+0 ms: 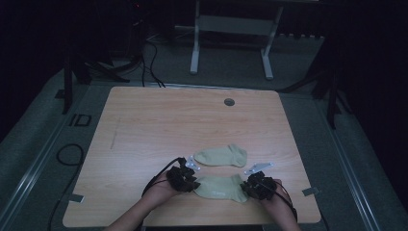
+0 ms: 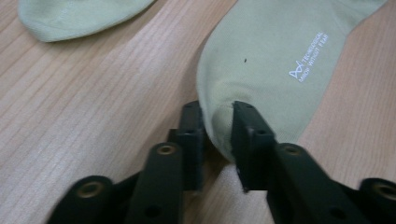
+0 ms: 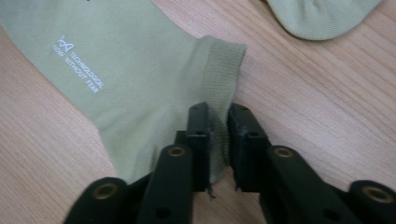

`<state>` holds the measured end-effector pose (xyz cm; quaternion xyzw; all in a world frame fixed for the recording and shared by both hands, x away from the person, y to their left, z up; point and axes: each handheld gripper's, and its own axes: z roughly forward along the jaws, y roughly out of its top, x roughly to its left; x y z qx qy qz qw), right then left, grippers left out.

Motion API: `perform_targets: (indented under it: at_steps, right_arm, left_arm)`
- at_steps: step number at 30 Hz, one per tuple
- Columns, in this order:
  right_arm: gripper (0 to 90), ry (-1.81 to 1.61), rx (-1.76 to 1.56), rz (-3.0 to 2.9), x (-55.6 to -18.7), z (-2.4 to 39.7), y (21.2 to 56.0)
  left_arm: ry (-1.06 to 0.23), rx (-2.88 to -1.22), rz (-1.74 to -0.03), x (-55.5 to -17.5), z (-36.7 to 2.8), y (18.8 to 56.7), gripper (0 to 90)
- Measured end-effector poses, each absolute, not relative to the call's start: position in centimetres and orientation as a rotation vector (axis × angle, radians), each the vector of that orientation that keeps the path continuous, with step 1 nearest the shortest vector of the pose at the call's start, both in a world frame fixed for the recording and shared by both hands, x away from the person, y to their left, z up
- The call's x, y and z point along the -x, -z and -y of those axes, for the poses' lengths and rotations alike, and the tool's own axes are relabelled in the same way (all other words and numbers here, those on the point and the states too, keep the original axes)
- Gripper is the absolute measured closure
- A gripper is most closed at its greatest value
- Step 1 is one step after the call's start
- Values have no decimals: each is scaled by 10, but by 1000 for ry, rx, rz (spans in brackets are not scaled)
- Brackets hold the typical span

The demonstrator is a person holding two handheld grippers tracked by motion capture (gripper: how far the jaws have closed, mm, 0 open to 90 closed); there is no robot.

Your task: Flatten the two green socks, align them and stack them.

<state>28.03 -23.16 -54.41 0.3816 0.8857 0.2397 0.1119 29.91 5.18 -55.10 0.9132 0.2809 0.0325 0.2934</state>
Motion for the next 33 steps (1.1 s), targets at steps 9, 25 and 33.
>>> perform_targets:
  at_steps: [9,25,33]
  right_arm:
    - [854,-747,-1153,-2591,-276,234,534]
    - [854,-815,-1103,-2501,-319,232,471]
    - [853,-779,-1133,-2492,-356,228,465]
  left_arm:
    - [-107,-2397,-734,-295,-55,540,881]
    - [-193,-2332,-795,-337,-66,484,881]
    - [-230,-2349,-842,-360,-58,485,881]
